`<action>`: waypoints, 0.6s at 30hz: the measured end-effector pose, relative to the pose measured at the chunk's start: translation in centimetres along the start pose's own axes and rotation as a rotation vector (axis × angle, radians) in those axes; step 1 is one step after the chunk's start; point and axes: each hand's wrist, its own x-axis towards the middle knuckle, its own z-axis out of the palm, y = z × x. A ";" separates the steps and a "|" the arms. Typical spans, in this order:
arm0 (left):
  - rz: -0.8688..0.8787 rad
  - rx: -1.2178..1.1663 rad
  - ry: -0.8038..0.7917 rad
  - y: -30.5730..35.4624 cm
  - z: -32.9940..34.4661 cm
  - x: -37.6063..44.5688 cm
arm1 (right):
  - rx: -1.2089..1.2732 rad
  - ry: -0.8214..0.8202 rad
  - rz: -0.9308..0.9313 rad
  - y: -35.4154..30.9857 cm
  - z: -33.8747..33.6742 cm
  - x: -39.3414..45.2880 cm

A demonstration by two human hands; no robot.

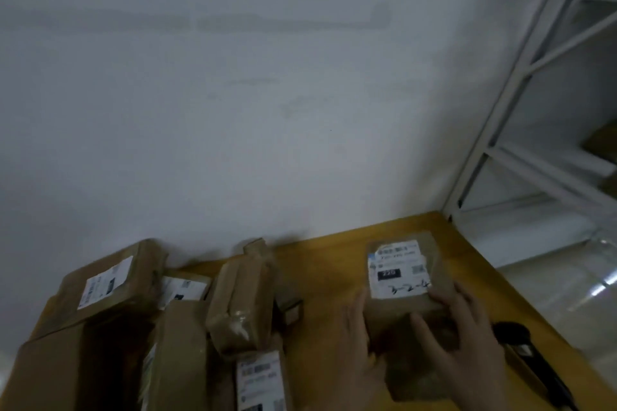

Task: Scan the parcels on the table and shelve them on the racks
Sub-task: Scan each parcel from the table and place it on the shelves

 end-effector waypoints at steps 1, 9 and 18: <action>-0.061 0.056 -0.011 -0.7 1.5 -0.6 | -0.003 -0.008 -0.021 1.7 0.3 -1.3; -0.361 0.180 -0.204 -2.8 6.2 -6.1 | 0.149 -0.086 0.043 11.3 1.2 -10.0; -0.353 0.472 -0.060 -2.3 12.0 -11.1 | 0.331 -0.178 0.151 17.6 -0.8 -15.3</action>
